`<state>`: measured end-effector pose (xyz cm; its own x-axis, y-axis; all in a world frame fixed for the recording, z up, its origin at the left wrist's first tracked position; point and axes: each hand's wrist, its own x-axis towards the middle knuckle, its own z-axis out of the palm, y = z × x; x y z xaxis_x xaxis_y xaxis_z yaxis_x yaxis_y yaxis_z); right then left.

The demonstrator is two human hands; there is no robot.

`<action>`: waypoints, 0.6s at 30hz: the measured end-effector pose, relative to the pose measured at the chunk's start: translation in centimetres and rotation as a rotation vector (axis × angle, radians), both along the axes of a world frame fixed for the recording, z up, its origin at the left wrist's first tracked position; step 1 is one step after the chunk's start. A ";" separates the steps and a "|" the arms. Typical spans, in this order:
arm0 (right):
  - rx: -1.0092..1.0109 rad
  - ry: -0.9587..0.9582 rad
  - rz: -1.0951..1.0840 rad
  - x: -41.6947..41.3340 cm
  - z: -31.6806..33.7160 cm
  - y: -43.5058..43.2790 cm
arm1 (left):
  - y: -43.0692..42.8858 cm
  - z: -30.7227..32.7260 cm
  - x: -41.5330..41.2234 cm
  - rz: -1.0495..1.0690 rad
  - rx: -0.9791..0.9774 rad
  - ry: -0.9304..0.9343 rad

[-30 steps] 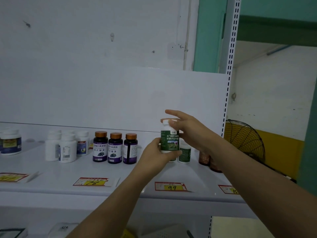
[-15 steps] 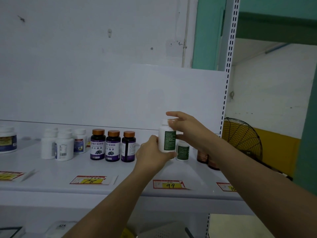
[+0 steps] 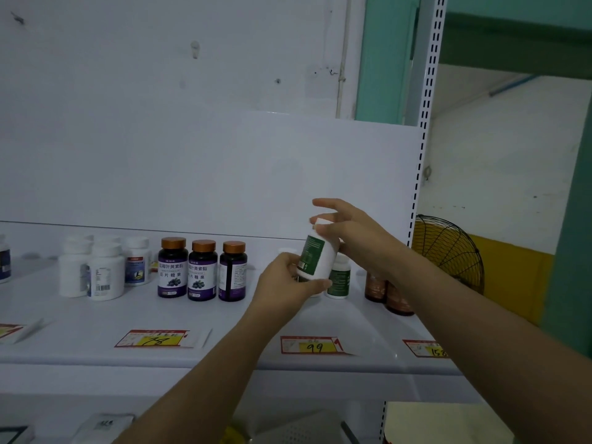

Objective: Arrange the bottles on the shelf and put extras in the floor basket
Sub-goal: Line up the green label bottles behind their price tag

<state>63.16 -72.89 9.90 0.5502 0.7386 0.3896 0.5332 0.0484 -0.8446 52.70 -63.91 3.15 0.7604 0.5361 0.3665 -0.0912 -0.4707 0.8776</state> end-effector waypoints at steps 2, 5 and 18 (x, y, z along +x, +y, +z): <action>-0.046 -0.044 -0.079 -0.2 -0.1 0.2 | -0.1 -0.3 0.3 0.076 -0.019 -0.050; 0.009 -0.059 -0.215 0.1 -0.2 0.5 | -0.4 -0.2 0.7 0.134 -0.012 -0.077; -0.019 -0.222 -0.192 -0.4 -0.6 -0.3 | -0.6 0.0 1.8 0.252 0.125 -0.021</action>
